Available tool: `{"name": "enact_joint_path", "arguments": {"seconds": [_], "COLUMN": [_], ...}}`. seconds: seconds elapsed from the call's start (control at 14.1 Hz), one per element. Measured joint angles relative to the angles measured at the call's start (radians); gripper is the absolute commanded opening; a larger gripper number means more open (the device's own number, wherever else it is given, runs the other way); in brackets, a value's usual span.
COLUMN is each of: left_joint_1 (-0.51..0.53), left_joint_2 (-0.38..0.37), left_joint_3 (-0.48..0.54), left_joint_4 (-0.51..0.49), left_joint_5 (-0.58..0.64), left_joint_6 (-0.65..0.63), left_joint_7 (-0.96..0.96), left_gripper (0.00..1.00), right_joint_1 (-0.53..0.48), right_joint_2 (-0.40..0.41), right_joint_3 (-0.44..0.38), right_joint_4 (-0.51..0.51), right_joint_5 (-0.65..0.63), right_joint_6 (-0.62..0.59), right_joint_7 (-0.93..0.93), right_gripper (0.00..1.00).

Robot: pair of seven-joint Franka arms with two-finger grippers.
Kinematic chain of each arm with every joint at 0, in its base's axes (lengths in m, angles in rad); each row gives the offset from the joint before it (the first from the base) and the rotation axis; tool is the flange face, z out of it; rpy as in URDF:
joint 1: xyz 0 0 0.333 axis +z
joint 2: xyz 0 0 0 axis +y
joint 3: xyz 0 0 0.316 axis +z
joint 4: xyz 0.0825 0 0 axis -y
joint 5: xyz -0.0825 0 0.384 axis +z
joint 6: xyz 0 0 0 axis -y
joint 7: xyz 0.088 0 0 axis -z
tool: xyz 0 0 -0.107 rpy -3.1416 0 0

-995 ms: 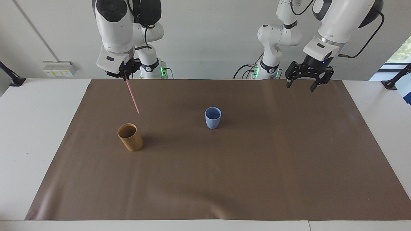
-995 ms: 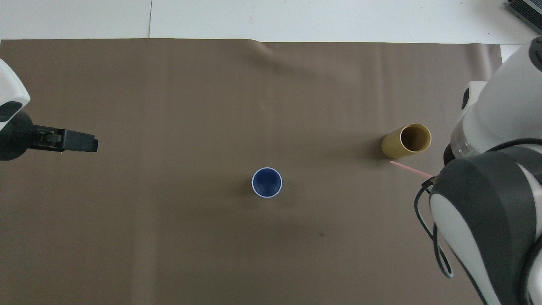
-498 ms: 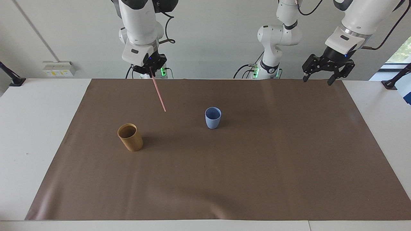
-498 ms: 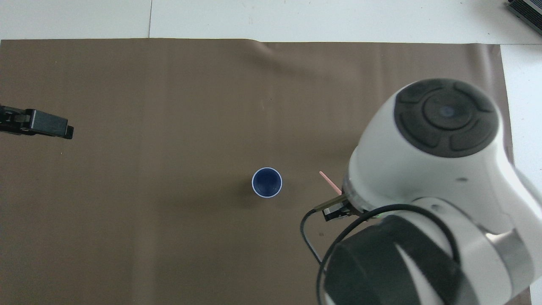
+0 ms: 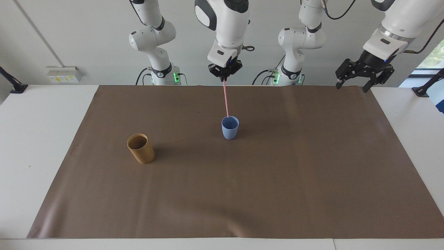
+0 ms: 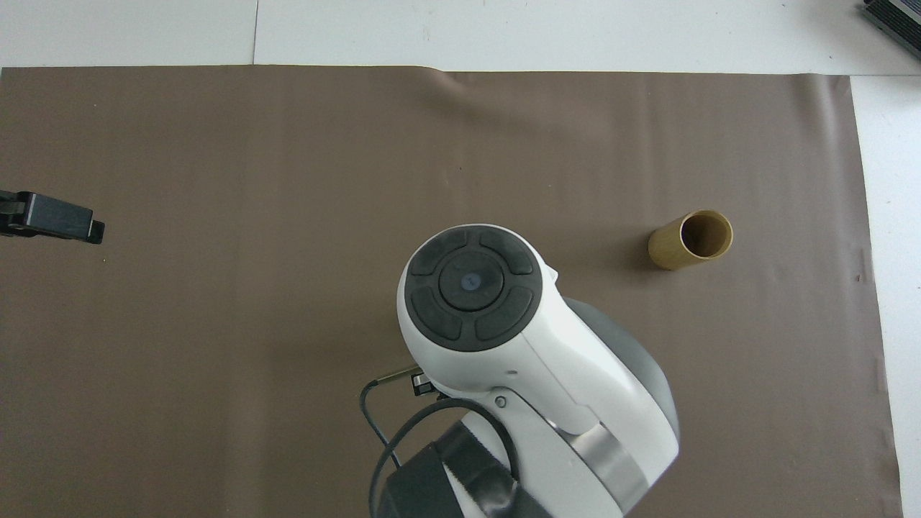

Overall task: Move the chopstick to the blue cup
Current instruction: 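Carry the pink stick over the blue cup with the right gripper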

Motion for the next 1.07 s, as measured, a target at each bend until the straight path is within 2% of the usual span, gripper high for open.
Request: {"name": "enact_joint_path", "arguments": {"seconds": [0.92,1.0,1.07], "left_joint_1": [0.000,0.000,0.000], "left_joint_2": [-0.006,-0.006,-0.006], "left_joint_3": [-0.001,0.000,0.000], "left_joint_4": [-0.002,-0.002,-0.002], "left_joint_5": [0.022,0.022,0.022], "left_joint_6": [-0.011,-0.011,-0.011], "left_joint_7": [0.002,0.002,0.002], "left_gripper": [1.00,1.00,1.00], "right_joint_1": [-0.022,-0.025,-0.025], "right_joint_2": [0.049,0.049,0.049], "right_joint_3": [-0.004,-0.005,-0.004], "right_joint_4": [-0.042,-0.050,-0.061], "right_joint_5": [0.009,0.009,0.009], "right_joint_6": [0.111,0.111,0.113], "right_joint_7": [-0.024,-0.028,-0.033], "right_gripper": [0.00,0.06,0.17]}}
